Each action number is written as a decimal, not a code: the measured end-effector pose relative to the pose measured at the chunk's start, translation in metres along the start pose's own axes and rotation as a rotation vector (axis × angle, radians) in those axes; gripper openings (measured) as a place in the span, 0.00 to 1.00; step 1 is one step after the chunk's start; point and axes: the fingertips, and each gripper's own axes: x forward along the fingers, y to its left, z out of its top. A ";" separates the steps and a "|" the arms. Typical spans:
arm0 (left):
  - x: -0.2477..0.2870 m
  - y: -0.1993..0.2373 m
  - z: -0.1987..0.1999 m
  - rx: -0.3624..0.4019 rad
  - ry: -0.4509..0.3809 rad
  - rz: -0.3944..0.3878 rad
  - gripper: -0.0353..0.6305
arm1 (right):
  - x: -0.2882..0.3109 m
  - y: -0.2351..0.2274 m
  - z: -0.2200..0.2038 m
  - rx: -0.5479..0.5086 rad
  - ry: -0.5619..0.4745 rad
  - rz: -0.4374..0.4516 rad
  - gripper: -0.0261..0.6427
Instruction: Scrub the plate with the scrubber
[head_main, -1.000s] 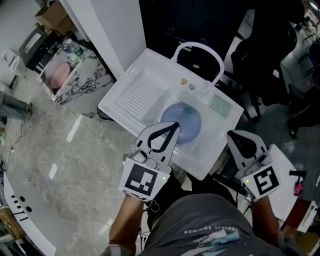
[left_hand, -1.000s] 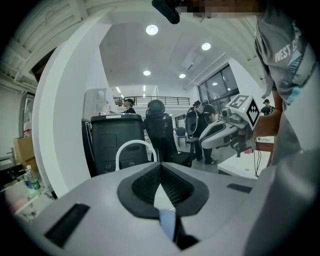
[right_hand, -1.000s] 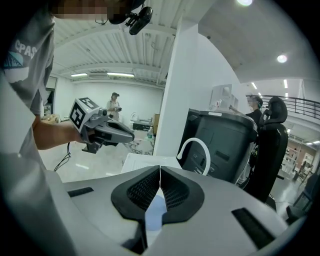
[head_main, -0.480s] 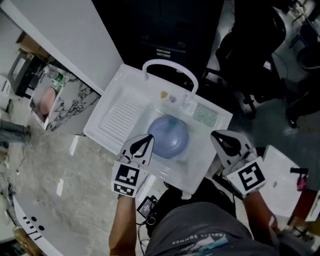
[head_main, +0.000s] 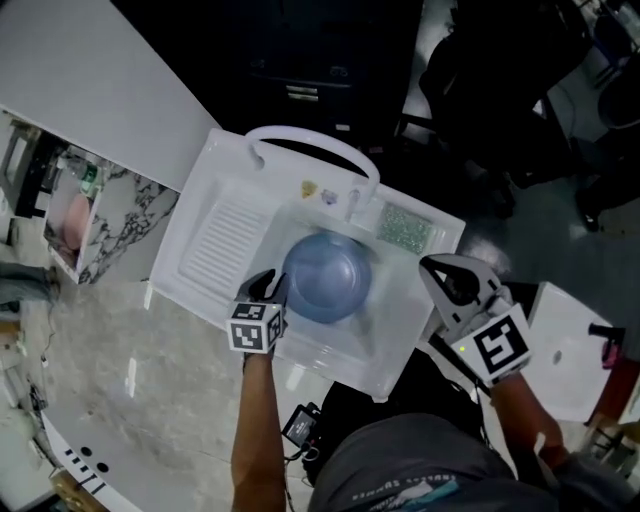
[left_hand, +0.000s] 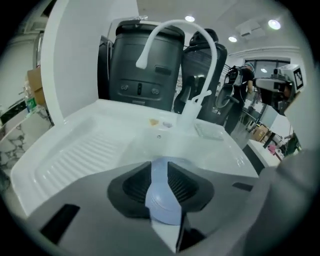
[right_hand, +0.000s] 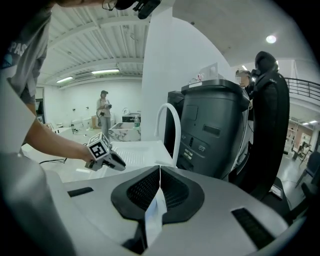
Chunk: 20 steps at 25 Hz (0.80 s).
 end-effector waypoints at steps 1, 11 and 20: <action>0.008 0.006 -0.005 -0.010 0.021 0.008 0.19 | 0.003 -0.002 -0.004 0.004 0.007 0.003 0.08; 0.082 0.038 -0.042 -0.015 0.175 0.059 0.20 | 0.029 -0.024 -0.038 0.020 0.068 0.031 0.08; 0.124 0.056 -0.069 -0.008 0.302 0.109 0.26 | 0.035 -0.039 -0.066 0.026 0.109 0.041 0.08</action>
